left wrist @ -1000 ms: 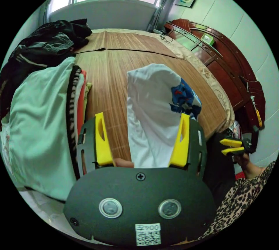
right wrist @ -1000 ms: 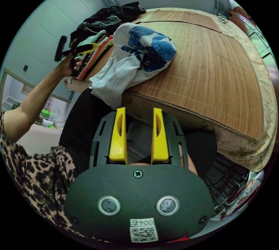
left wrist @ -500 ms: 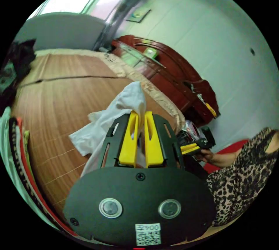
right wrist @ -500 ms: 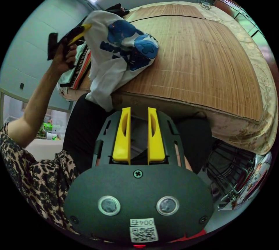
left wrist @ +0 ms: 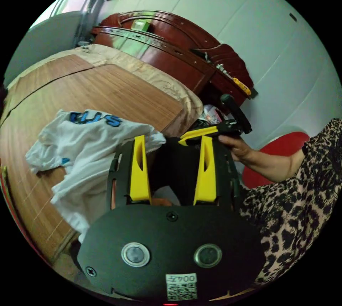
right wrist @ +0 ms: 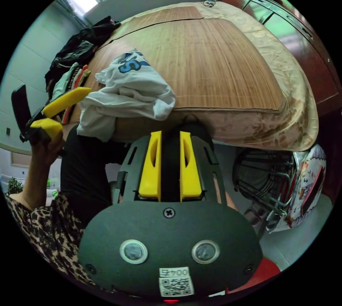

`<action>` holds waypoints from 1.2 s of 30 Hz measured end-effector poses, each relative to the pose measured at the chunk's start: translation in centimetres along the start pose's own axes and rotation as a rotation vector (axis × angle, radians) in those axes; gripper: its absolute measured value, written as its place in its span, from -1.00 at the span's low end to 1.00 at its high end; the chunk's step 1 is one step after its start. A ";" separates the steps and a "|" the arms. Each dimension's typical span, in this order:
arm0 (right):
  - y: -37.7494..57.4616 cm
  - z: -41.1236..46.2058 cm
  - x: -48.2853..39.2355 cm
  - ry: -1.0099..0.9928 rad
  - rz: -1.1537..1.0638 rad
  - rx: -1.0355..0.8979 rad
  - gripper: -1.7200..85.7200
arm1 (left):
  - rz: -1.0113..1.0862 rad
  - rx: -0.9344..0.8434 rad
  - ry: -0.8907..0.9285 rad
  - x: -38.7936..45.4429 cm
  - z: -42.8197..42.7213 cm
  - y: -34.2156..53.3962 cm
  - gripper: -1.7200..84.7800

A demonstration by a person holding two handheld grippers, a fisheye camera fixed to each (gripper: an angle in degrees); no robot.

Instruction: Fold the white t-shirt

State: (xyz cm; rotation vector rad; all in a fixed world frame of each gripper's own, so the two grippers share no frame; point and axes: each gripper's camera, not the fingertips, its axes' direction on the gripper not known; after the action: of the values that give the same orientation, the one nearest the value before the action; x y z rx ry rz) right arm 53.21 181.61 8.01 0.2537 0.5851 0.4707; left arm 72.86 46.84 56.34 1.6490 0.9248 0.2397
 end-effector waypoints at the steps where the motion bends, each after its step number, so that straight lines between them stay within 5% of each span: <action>1: 0.1 -0.4 -0.3 -0.024 -0.023 0.029 -0.89 | -0.036 0.021 -0.062 -1.9 -1.9 1.3 -0.52; 7: -1.9 -0.8 -4.1 -0.067 -0.121 0.061 -0.90 | -0.114 0.010 -0.370 -14.7 -8.8 4.1 -0.58; 15: -8.8 2.1 -12.2 0.007 -0.329 0.000 -0.71 | -0.084 -0.258 -0.529 -30.9 -0.5 0.3 -0.51; 25: -12.1 10.4 -15.3 0.162 -0.370 -0.101 -0.68 | -0.051 -0.360 -0.450 -42.5 9.1 -5.3 -0.46; 33: -10.4 10.8 -15.7 0.134 -0.384 0.010 -0.66 | -0.166 -0.467 -0.224 -49.7 16.1 -6.5 -0.82; 36: -10.5 9.8 -15.2 0.092 -0.397 -0.045 -0.65 | -0.205 -0.325 -0.248 -49.0 12.4 -7.7 -0.86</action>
State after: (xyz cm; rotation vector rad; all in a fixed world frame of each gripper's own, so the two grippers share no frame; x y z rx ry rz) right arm 51.44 164.11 19.27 0.0685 0.6949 0.1114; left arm 44.28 4.67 60.99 1.2427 0.8105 0.0398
